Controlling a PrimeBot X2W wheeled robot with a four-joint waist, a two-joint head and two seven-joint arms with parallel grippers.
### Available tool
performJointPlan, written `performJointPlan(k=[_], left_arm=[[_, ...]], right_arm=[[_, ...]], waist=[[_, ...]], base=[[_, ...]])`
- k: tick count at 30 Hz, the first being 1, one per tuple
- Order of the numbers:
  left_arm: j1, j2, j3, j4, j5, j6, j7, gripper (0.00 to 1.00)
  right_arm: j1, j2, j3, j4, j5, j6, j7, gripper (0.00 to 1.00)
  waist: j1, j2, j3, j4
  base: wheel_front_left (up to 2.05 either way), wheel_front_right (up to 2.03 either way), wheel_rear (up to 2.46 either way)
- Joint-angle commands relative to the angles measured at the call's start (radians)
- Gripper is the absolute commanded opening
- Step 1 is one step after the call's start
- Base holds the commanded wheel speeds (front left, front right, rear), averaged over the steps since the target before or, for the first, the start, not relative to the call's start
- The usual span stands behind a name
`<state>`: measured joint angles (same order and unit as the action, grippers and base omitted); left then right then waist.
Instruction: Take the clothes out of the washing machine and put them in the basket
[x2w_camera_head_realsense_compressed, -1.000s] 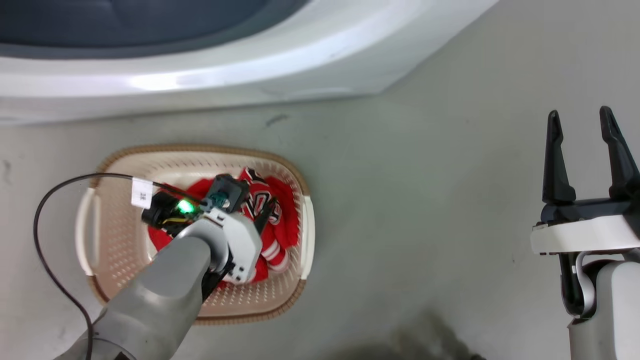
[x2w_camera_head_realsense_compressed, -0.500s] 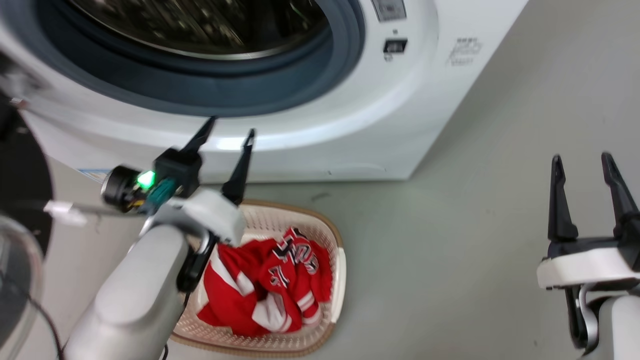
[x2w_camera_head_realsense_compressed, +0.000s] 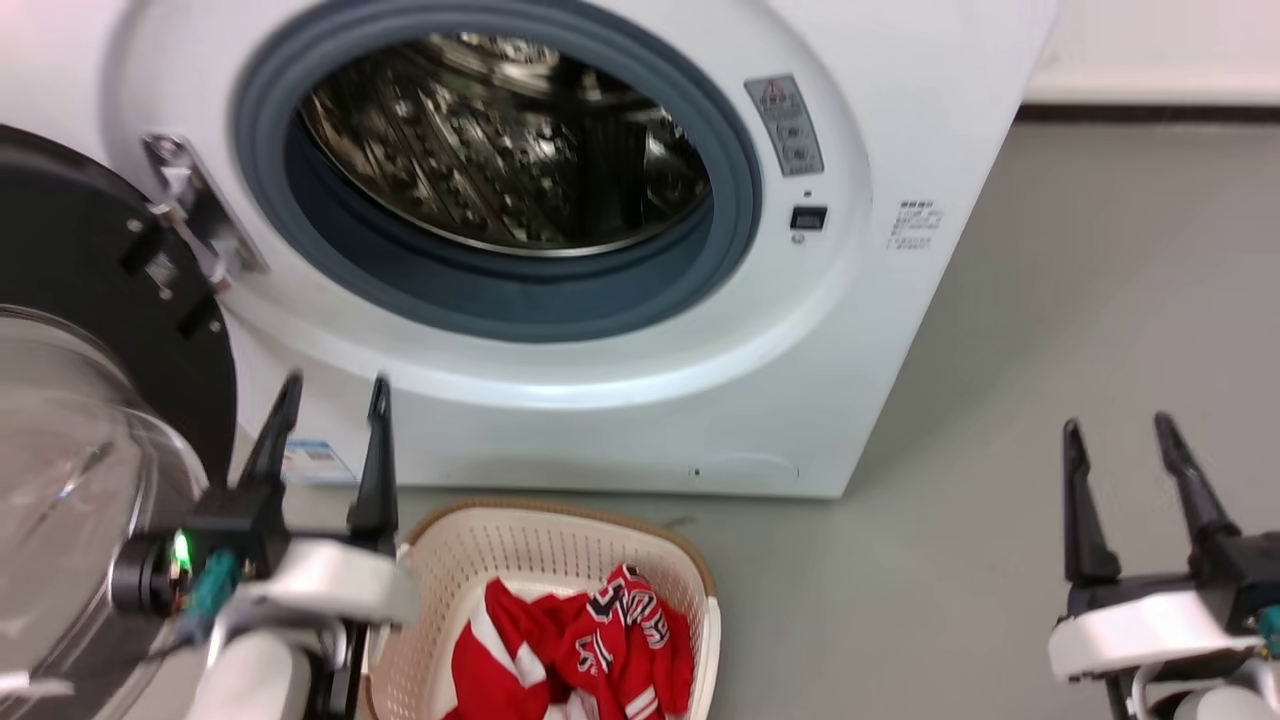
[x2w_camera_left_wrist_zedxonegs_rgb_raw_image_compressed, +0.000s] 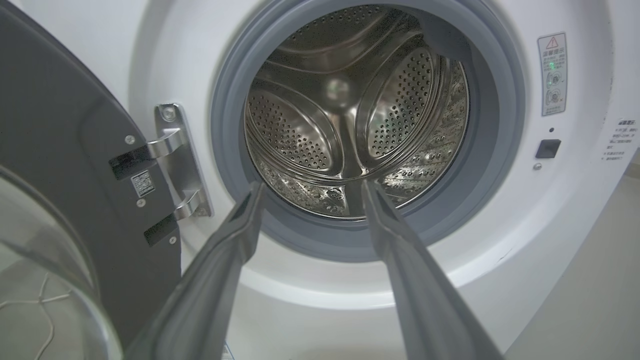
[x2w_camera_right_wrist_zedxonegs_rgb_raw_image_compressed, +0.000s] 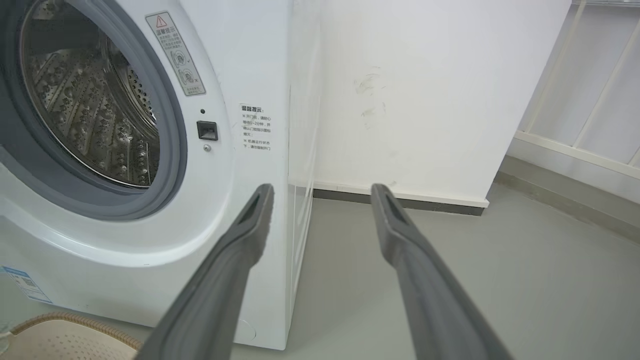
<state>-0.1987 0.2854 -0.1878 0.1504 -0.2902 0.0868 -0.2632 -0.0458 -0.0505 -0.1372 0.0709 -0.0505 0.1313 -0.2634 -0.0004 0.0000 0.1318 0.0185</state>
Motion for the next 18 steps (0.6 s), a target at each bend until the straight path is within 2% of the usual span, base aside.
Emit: performJointPlan(k=[1, 8, 12, 18], left_arm=[[0.034, -0.013, 0.019, -0.01, 0.017, -0.003, -0.002, 1.0], [0.187, -0.096, 0.111, -0.057, 0.088, -0.034, -0.002, 1.0], [0.234, -0.122, 0.138, -0.077, 0.142, -0.057, -0.002, 1.0], [0.29, -0.157, 0.15, -0.097, 0.22, -0.035, -0.002, 1.0]], right_arm=[[0.022, 0.001, 0.008, -0.004, 0.007, -0.001, -0.002, 1.0], [0.094, 0.0, 0.022, -0.024, 0.033, -0.001, -0.002, 1.0], [0.122, 0.001, 0.022, -0.032, 0.036, -0.001, -0.002, 1.0], [0.135, 0.001, 0.038, -0.033, 0.038, -0.001, -0.002, 1.0]], waist=[[0.0004, 0.0, -0.043, 0.004], [0.0004, 0.0, -0.12, -0.012], [0.0004, 0.0, -0.137, -0.019], [0.0004, 0.0, -0.154, -0.033]], base=[[0.0, 0.0, 0.0], [0.0, 0.0, 0.0], [0.0, 0.0, 0.0], [0.0, 0.0, 0.0]])
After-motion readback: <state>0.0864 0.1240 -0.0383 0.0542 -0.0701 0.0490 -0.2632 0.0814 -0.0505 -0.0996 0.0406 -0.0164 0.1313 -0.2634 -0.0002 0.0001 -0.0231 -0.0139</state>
